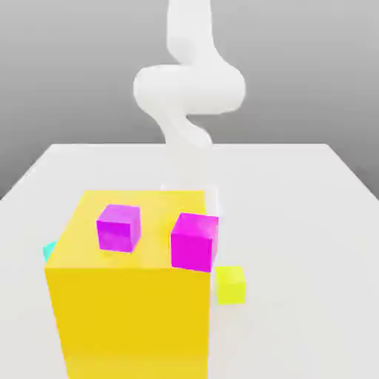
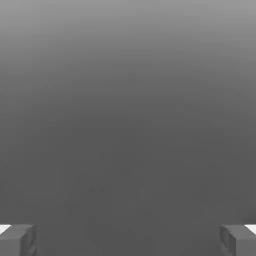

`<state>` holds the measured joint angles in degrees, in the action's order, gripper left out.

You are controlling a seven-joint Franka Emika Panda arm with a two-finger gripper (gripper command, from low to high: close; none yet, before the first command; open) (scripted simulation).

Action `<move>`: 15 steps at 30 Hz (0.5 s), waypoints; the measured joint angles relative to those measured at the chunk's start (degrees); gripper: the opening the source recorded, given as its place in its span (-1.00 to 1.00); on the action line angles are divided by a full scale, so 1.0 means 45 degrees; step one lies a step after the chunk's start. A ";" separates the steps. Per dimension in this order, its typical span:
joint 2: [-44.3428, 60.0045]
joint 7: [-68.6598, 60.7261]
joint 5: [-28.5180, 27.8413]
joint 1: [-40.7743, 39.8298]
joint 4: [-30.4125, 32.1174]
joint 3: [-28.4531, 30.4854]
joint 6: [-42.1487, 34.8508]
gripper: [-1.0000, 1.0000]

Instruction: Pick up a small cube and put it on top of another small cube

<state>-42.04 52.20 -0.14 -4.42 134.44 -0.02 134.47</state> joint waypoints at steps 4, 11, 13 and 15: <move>0.1400 0.2347 -0.0054 -0.1622 0.0981 0.0008 0.1000 0.00; 0.3753 0.6359 -0.0241 -0.4196 0.2627 0.0195 0.2665 0.00; 0.4423 0.7513 -0.0303 -0.4894 0.3099 0.0295 0.3149 0.00; 0.5093 0.8662 -0.0362 -0.5575 0.3570 0.0415 0.3628 0.00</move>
<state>-19.13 91.18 -1.77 -29.50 150.50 1.85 150.79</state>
